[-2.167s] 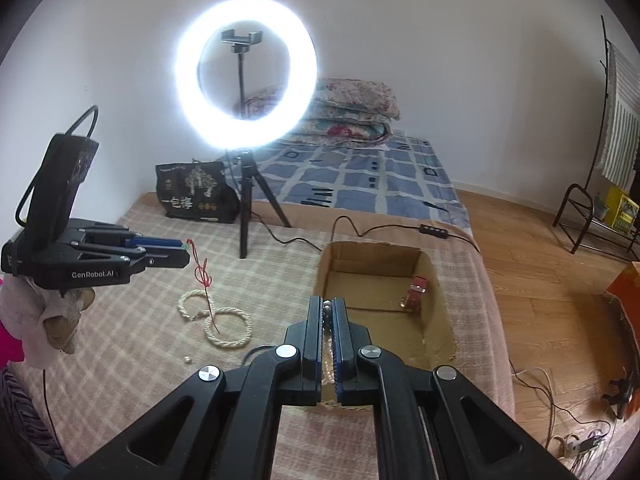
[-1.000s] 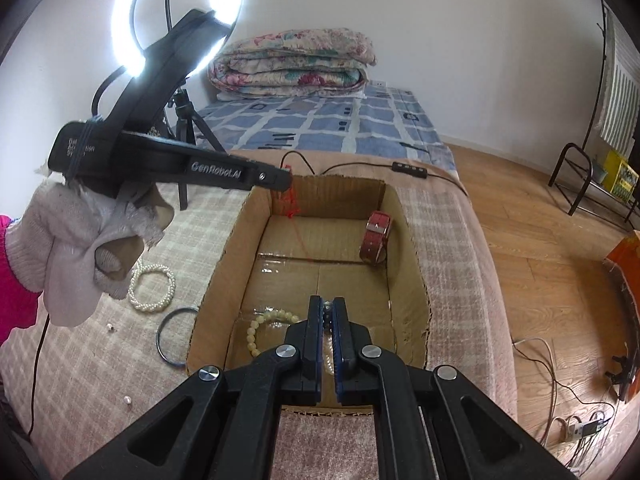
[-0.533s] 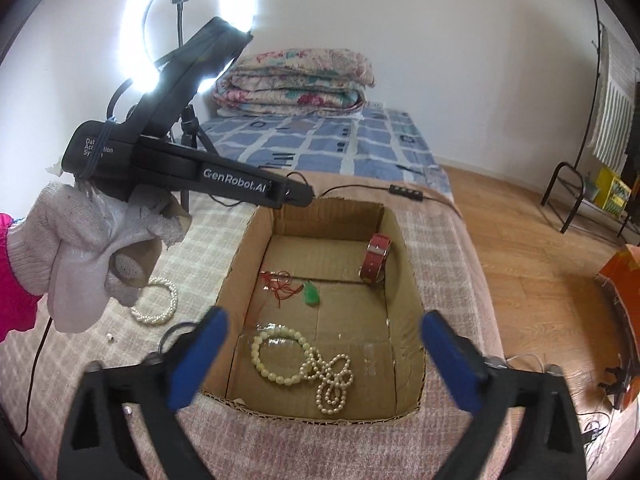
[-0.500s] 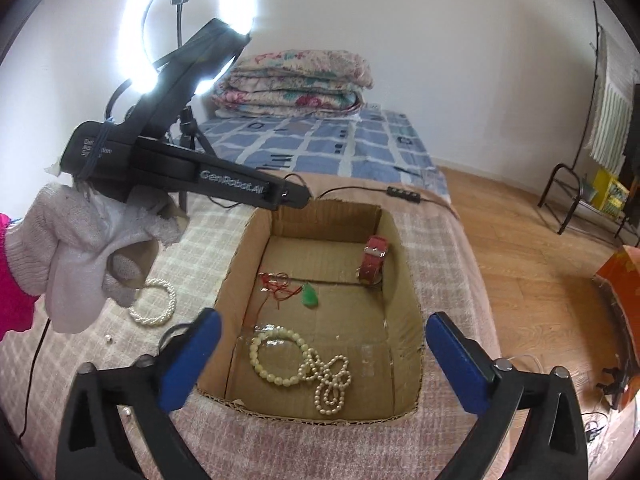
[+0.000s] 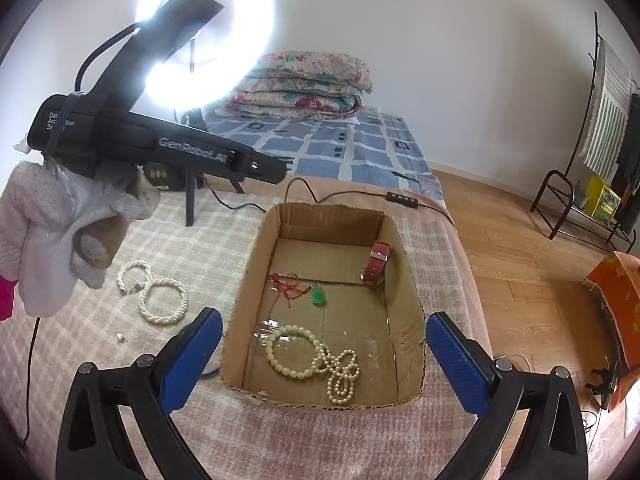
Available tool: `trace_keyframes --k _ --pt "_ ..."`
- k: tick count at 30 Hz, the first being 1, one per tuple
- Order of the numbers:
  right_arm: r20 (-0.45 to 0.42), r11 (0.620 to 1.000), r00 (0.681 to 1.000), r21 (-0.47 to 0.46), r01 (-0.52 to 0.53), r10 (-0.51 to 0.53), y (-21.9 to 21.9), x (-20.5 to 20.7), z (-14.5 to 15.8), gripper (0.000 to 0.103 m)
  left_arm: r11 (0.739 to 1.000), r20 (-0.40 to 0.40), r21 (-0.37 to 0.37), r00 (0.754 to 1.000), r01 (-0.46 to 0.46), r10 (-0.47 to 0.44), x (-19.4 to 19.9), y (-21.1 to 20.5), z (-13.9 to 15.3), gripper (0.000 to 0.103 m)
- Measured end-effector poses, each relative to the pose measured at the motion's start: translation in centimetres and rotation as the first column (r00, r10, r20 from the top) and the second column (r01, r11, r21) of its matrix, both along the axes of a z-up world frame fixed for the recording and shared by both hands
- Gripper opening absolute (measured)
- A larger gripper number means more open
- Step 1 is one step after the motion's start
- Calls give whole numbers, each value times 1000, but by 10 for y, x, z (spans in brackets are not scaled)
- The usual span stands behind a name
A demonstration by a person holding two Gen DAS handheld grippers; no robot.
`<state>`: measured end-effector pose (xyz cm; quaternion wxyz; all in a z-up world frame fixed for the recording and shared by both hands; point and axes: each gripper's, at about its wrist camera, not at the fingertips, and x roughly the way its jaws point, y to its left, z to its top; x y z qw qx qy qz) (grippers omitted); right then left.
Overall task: Organize jewelry
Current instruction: 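Move both open tools back toward the single pearls on the blanket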
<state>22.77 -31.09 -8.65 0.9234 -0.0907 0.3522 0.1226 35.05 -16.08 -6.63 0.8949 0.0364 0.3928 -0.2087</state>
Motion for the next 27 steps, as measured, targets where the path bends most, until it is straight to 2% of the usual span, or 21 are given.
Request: trace_keyframes --k 10,15,21,25,27 --pt "33 998 999 50 -26 24 24 -41 31 103 999 52 17 997 -51 50 -48 62 42 69" --pt "59 997 997 42 -58 56 44 -69 37 103 996 78 35 994 -83 80 -75 97 55 69" --pt "118 993 988 48 -107 101 65 -104 36 103 990 79 40 988 -133 130 -105 135 56 69" --pt "90 990 987 44 -137 133 81 -118 26 101 986 69 45 985 -160 156 -116 154 49 69" --pt "69 989 987 29 -147 145 87 -123 19 96 984 56 43 983 -175 172 -119 164 43 69"
